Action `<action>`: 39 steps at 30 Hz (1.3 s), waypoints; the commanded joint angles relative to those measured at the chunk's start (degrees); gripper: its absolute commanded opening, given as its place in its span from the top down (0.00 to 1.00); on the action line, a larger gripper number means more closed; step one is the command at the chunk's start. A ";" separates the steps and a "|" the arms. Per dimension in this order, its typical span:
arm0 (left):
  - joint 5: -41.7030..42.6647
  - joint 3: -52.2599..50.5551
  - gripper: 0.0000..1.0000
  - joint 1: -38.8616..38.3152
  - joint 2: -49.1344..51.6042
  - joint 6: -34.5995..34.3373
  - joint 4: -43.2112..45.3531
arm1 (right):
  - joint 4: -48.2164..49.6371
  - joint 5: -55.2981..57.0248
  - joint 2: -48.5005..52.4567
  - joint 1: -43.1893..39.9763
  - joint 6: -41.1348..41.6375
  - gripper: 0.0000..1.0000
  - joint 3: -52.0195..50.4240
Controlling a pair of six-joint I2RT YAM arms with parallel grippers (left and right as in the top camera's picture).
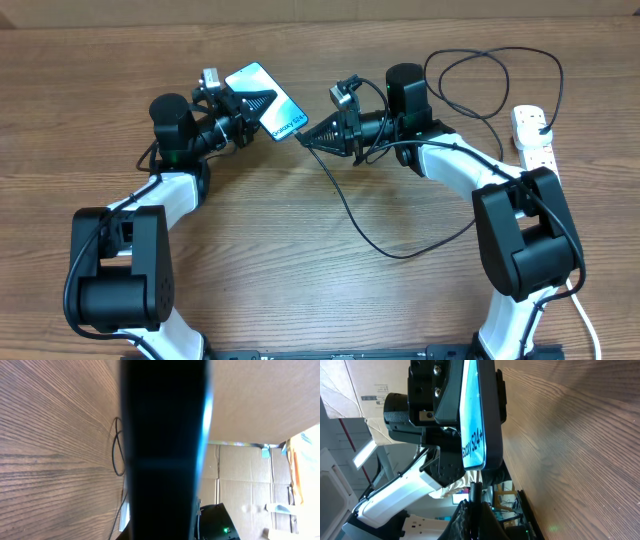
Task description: Plug charger to phone and switch on socket
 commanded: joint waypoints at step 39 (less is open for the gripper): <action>6.40 0.83 0.96 -5.05 -0.55 -3.76 0.44 | 0.85 10.45 -1.73 0.22 5.29 0.96 0.07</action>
